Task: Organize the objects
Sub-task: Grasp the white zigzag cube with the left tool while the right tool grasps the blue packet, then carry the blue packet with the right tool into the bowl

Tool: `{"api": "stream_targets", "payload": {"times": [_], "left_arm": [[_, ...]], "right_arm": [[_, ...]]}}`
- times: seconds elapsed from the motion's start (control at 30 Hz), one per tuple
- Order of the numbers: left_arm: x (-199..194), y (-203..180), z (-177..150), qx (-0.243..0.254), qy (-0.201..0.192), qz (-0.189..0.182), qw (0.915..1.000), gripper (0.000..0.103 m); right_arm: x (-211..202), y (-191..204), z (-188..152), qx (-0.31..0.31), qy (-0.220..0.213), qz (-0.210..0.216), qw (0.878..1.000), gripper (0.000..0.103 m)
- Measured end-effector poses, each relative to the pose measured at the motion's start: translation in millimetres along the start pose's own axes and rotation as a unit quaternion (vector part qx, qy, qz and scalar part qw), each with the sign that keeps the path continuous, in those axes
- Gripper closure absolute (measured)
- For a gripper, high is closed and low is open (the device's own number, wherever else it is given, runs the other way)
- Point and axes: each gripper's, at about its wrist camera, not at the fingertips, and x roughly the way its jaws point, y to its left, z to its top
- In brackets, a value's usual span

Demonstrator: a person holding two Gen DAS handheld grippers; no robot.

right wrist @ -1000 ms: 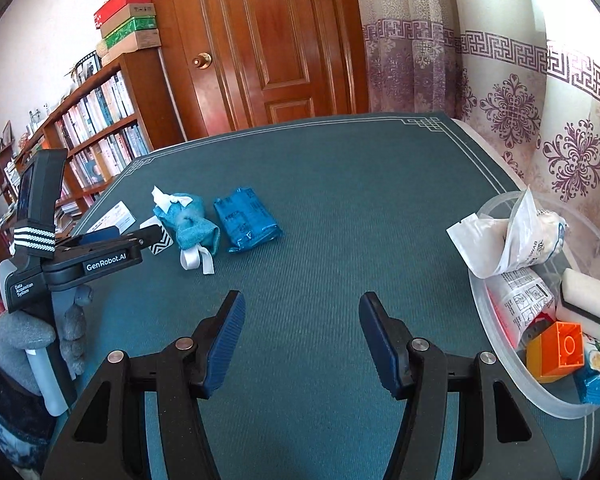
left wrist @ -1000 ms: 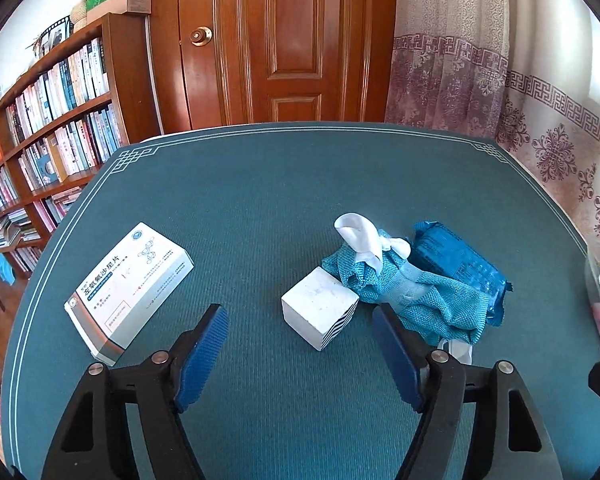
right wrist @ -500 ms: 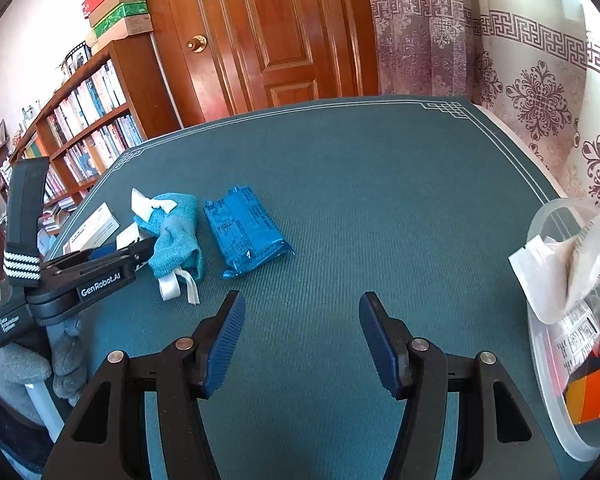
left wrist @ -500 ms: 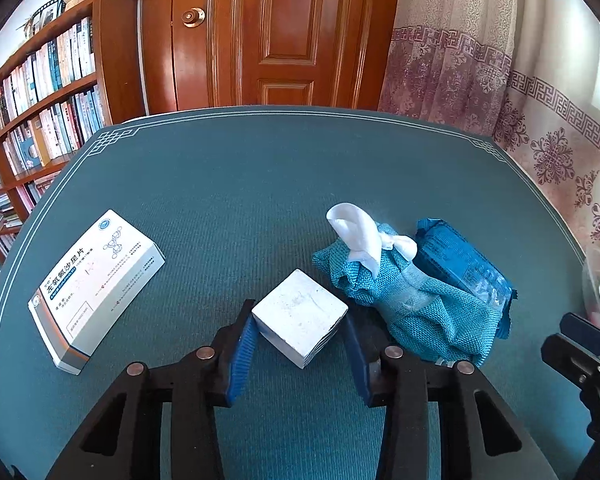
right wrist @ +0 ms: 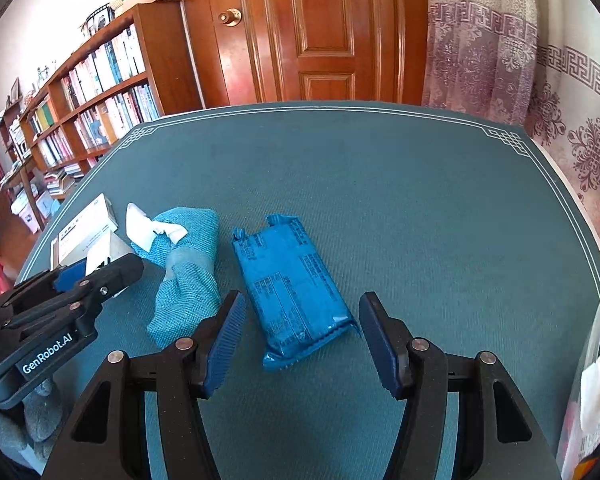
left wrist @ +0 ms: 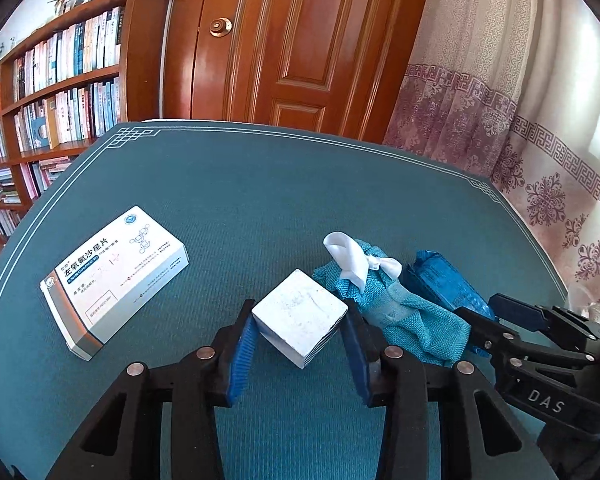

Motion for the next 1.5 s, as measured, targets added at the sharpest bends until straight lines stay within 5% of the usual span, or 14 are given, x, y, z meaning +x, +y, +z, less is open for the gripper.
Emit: {"api": "stream_targets", "payload": {"times": [0.27,0.5,0.67,1.07,1.5], "left_arm": [[-1.7,-2.8,-1.0,0.004,-0.007,0.004,1.0000,0.059],[-1.4,0.9,-0.3,-0.005,-0.004,0.000,1.0000,0.059],[-3.7,1.7,0.2,-0.007,-0.005,-0.004,1.0000,0.059],[-26.1,-0.7,9.2,-0.019,-0.017,-0.028,0.9993,0.059],[-51.0,-40.7,4.2,0.026,-0.020,-0.078,0.9964,0.059]], "right_arm": [[17.7,5.7,0.9,-0.008,0.014,-0.010,1.000,0.042],[13.0,11.4,-5.2,-0.017,0.010,-0.018,1.000,0.057],[4.1,12.3,-14.3,-0.012,0.013,-0.012,1.000,0.058],[-49.6,6.2,-33.8,0.019,-0.016,-0.008,1.000,0.058],[-111.9,-14.5,-57.0,0.056,-0.057,-0.018,0.997,0.058]]}}
